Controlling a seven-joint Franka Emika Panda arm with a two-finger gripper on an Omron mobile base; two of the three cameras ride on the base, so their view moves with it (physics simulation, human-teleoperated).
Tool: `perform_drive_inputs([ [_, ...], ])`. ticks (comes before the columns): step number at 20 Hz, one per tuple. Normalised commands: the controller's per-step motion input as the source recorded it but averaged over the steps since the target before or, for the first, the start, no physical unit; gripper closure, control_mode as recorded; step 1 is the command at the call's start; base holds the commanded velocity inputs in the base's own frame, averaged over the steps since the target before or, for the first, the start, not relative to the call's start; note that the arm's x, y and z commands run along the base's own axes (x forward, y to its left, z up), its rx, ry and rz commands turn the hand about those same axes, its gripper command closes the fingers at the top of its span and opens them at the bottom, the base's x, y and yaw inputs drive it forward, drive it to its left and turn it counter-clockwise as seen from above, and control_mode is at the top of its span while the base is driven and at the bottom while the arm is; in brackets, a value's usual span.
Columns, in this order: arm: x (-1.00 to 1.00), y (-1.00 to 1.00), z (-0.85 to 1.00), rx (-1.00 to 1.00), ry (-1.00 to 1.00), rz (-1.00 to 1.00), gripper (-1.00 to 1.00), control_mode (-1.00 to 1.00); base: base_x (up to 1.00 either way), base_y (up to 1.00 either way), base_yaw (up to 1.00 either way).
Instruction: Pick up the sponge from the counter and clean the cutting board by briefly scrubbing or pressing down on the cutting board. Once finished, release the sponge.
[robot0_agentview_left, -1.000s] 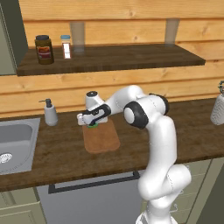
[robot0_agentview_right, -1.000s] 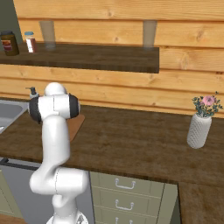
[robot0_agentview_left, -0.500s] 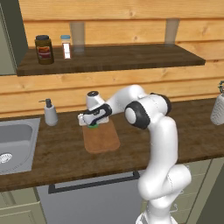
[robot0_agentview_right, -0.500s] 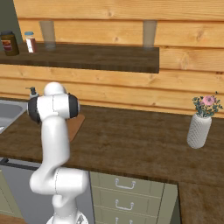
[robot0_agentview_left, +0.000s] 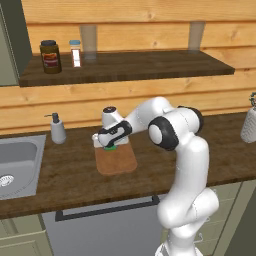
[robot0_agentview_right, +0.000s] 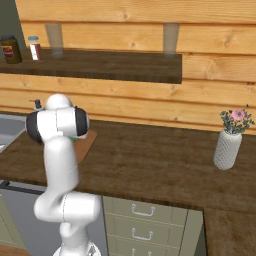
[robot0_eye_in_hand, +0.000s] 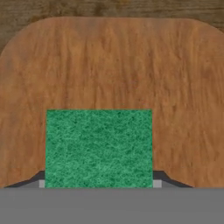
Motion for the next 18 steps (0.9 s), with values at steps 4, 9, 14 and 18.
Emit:
perform_drive_inputs([
  [4, -0.53, -0.15, 0.00, 0.00, 0.00, 0.00, 1.00, -1.00, 0.00, 0.00, 0.00],
  [9, -0.59, -0.09, 0.00, 0.00, 0.01, 0.00, 1.00, -1.00, 0.00, 0.00, 0.00],
  [14, -0.73, -0.01, -0.10, 0.00, 0.01, 0.00, 1.00, -1.00, 0.00, 0.00, 0.00],
  [18, -0.78, 0.00, -0.17, 0.00, 0.03, 0.00, 1.00, -1.00, 0.00, 0.00, 0.00],
])
